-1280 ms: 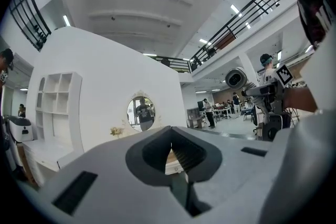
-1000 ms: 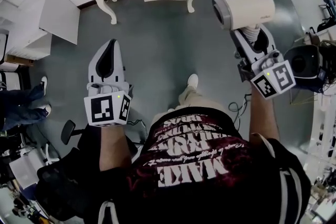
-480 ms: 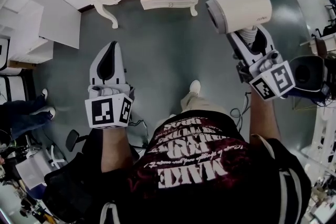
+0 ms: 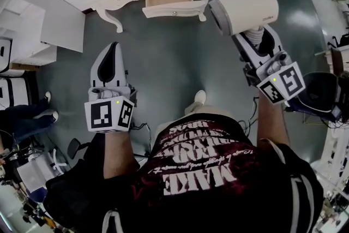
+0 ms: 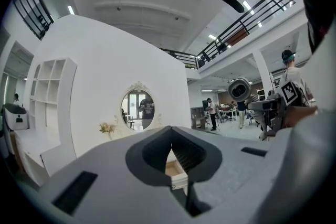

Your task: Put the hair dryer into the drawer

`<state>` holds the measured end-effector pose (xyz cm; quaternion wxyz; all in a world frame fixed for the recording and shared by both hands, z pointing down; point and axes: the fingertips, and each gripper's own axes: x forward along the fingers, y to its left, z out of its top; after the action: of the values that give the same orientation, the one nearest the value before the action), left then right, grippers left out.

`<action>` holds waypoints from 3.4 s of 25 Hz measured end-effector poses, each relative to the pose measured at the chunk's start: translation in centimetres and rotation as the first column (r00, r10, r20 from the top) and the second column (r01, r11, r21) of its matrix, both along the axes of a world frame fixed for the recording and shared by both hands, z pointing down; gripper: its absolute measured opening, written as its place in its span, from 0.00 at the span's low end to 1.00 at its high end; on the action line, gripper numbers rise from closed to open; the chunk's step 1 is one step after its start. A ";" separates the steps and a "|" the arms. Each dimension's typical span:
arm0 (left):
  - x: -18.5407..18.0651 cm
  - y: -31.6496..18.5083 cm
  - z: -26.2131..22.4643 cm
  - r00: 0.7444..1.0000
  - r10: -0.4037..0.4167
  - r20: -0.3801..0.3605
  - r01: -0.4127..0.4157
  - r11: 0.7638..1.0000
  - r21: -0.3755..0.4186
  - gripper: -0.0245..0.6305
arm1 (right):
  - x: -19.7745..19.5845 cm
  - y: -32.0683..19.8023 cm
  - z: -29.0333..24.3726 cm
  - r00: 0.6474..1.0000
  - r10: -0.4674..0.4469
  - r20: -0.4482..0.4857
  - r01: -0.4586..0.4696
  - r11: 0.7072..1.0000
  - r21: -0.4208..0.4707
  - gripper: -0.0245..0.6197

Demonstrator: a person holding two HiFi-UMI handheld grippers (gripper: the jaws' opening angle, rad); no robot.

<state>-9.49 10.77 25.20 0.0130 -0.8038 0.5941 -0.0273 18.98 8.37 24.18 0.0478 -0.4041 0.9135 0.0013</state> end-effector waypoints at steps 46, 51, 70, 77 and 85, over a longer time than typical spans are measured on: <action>-2.5 -21.9 1.5 0.999 0.051 0.014 -0.051 0.999 0.004 0.04 | -3.4 -19.6 -0.1 0.999 -0.030 0.040 0.032 0.999 -0.044 0.40; -3.9 -25.9 2.1 0.998 0.068 0.017 -0.068 0.998 -0.007 0.04 | -5.3 -23.1 0.2 0.999 -0.023 0.031 0.024 0.998 -0.057 0.40; -9.4 -32.7 2.4 0.989 0.144 -0.044 -0.144 0.990 0.011 0.04 | -11.1 -27.9 -0.9 1.000 0.031 -0.002 -0.031 0.998 -0.059 0.40; -9.9 -34.2 3.0 0.990 0.134 -0.038 -0.135 0.991 -0.004 0.04 | -12.1 -30.0 0.0 1.000 0.015 -0.009 -0.016 0.997 -0.078 0.40; -11.1 -35.5 3.6 0.996 0.084 -0.023 -0.085 0.996 -0.036 0.04 | -13.1 -33.4 1.9 0.999 -0.037 0.006 0.037 0.991 -0.128 0.40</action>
<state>-20.62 -24.75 28.78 -0.0069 -0.8285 0.5591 -0.0290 5.90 -24.99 26.09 0.0237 -0.3894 0.9189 -0.0589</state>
